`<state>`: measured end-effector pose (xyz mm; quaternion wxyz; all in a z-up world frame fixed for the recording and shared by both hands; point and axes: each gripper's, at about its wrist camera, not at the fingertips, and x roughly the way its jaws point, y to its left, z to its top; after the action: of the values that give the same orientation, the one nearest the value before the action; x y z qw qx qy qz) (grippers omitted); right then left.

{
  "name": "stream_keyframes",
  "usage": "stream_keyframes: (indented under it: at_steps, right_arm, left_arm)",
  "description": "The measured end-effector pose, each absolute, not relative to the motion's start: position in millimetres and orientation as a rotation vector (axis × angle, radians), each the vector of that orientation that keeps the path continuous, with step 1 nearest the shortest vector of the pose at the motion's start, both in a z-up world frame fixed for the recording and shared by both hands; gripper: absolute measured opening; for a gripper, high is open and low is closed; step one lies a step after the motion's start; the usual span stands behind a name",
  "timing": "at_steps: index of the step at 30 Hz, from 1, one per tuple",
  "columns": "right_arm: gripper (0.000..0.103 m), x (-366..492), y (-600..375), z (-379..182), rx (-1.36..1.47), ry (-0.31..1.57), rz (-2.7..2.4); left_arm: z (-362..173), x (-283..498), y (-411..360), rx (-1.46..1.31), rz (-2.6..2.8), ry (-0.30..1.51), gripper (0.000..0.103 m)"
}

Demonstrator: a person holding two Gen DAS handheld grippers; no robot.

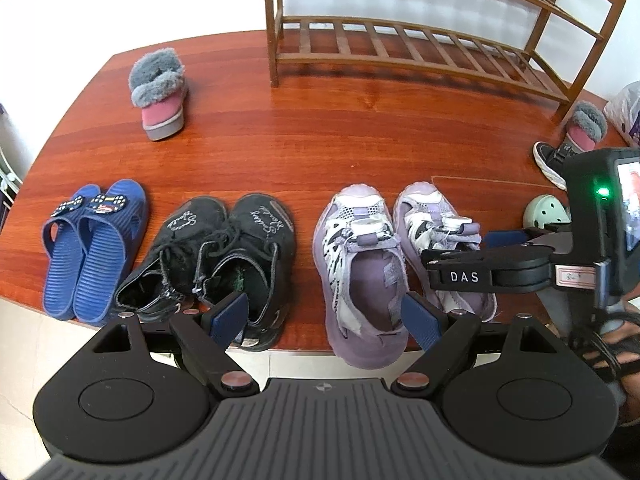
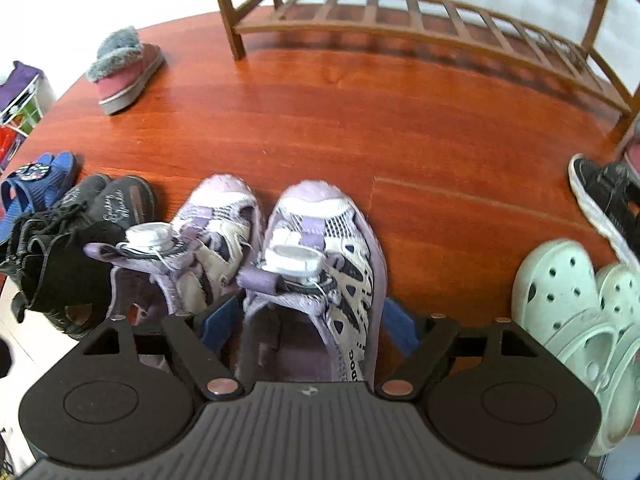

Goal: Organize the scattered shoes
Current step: 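Open the right tool to release the lavender sneaker and withdraw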

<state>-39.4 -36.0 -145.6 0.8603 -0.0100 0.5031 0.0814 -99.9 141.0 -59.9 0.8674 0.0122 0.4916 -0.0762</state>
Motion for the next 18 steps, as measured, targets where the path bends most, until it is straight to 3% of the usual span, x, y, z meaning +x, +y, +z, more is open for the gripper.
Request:
stream_keyframes:
  at_steps: [18]
  right_arm:
    - [0.086,-60,-69,-93,-0.012,0.977,0.238]
  left_arm:
    - [-58,-83,118,0.003,-0.193,1.017,0.085]
